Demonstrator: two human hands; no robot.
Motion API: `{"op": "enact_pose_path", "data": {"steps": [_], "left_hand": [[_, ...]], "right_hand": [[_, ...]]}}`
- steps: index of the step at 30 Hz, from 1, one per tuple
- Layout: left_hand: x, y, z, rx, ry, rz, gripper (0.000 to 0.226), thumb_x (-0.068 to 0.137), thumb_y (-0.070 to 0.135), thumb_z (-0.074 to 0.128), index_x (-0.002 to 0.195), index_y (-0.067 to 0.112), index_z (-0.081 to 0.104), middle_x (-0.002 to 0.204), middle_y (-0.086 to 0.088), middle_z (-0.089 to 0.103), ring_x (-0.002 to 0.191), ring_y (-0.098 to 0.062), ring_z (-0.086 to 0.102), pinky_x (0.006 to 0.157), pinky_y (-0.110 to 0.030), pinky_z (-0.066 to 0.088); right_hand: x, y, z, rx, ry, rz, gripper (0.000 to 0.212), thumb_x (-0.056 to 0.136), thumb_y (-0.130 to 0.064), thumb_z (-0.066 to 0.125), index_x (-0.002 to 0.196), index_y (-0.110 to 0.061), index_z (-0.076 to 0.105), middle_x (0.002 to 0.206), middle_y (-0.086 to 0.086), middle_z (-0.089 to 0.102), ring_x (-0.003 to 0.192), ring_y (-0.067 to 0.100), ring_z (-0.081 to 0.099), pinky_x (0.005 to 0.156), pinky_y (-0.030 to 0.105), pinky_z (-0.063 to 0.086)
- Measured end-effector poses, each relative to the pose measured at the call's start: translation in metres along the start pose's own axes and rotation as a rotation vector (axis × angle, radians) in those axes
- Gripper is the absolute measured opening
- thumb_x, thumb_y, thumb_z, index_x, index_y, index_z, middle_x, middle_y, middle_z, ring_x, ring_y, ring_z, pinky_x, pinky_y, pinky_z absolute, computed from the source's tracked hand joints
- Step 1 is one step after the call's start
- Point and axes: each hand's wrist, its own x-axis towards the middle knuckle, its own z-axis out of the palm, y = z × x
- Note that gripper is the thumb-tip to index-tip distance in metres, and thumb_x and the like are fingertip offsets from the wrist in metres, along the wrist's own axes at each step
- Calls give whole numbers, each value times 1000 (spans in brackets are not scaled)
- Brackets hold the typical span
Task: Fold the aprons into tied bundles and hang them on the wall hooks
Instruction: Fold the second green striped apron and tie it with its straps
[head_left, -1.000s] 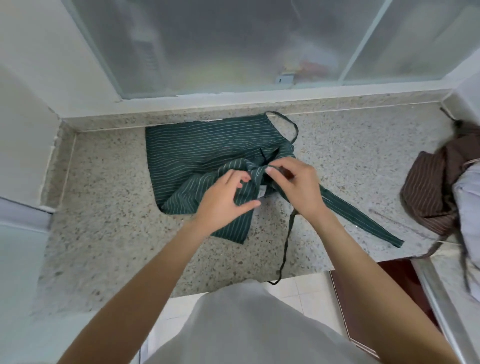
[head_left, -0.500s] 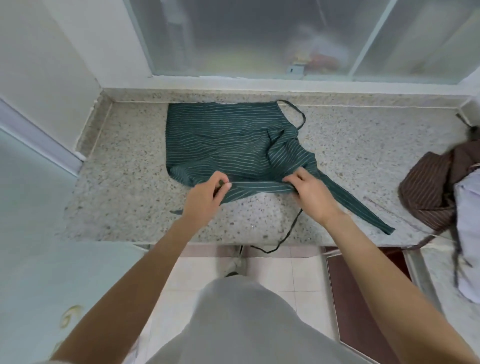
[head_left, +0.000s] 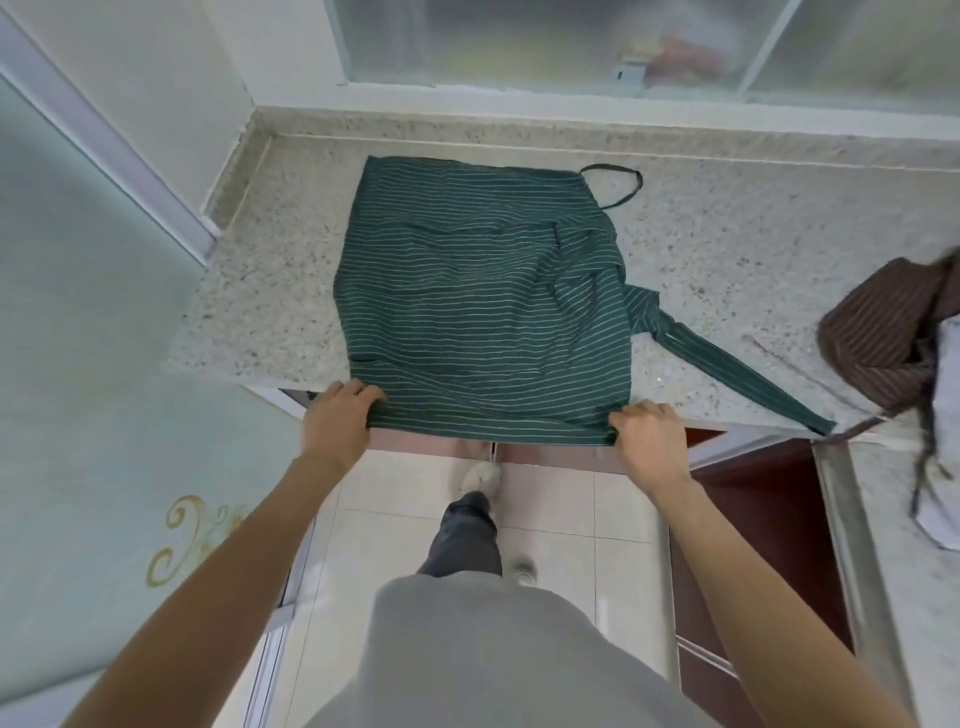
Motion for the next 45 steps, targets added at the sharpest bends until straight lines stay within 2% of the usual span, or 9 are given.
{"op": "enact_pose_path", "data": {"steps": [4,8,12,16,20,29,33,41,45], "left_hand": [[-2,-14,0,-51,19,74,38,76,-7,58,100,20,69,101,-2,64,98,-22,53,70,-36,51],[-9,-19,-9,-73,30,503,48,52,-23,61,83,13,69,86,-1,65,85,-13,42,52,-30,52],[-25,-29,-2,-67,-13,295,56,57,-22,57,102,11,65,118,-8,57,112,-20,38,74,-41,56],[-39,-38,4,166,-308,-41,51,84,4,54,129,28,51,144,1,35,135,-20,26,107,-33,33],[-26,-20,7,38,-272,-67,51,84,3,49,130,27,51,145,2,38,137,-19,26,108,-32,33],[104,74,9,-358,-143,230,28,95,21,49,121,25,57,123,4,57,114,-16,48,91,-34,45],[185,127,0,-414,-179,388,29,95,19,49,122,24,56,123,4,56,95,-11,48,87,-35,46],[324,240,-5,-437,-282,737,30,98,15,43,126,17,55,130,-1,53,123,-16,43,104,-27,31],[368,274,5,-383,-364,817,31,99,13,38,126,14,54,133,-3,52,123,-18,44,103,-26,31]], "right_hand": [[3,5,12,-59,-311,-44,34,87,-7,46,115,-21,61,129,2,53,127,24,37,100,36,32],[16,-6,11,-31,-610,-171,57,85,-32,56,138,-36,35,155,3,12,143,27,0,115,45,7],[37,-38,6,126,-445,-241,57,88,-44,55,140,-34,34,154,0,19,143,23,8,114,43,13],[61,-67,9,170,-308,-198,51,95,-37,47,143,-26,33,153,3,25,141,25,18,113,42,17],[68,-66,12,193,-324,-129,49,95,-33,48,141,-22,37,150,7,31,138,28,25,111,43,21],[103,23,-15,575,191,236,23,94,-20,53,113,-10,62,110,11,64,101,30,55,88,37,41],[126,78,-10,524,119,465,31,89,-6,56,119,-7,57,117,17,59,107,36,52,91,40,40],[174,118,13,397,-363,562,65,87,-20,62,143,-26,30,141,7,42,125,33,37,101,43,33],[181,124,16,354,-485,475,39,86,-19,58,124,-27,51,121,3,59,115,27,46,96,39,26]]}}
